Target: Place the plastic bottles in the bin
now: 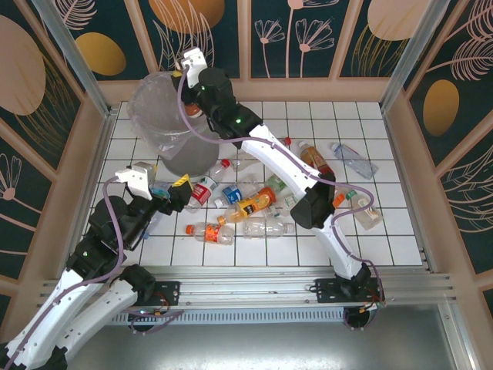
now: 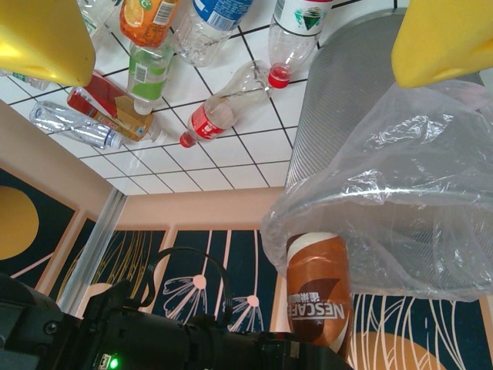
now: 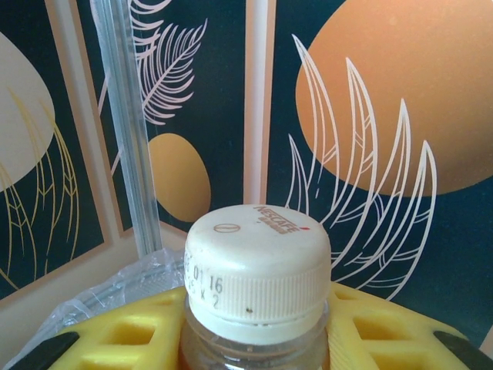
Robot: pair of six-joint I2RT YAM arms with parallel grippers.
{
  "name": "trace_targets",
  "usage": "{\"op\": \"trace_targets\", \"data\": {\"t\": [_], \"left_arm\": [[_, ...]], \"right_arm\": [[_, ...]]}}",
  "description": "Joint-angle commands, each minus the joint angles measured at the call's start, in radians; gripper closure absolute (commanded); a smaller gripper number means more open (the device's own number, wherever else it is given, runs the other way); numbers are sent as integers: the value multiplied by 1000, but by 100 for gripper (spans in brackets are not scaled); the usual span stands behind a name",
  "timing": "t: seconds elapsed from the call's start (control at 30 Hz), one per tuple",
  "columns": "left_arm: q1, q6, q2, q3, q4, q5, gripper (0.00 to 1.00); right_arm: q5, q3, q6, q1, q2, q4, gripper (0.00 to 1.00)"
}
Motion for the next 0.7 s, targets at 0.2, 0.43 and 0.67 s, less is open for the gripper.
{"op": "trace_targets", "data": {"t": [0.2, 0.43, 0.67], "left_arm": [[-4, 20, 4, -4, 2, -2, 2], [-5, 22, 4, -3, 0, -2, 2], [-5, 23, 4, -2, -1, -4, 1]], "right_arm": [[-25, -3, 6, 4, 31, 50, 55], [-25, -3, 12, 3, 31, 32, 55], [-29, -2, 16, 4, 21, 16, 53]]}}
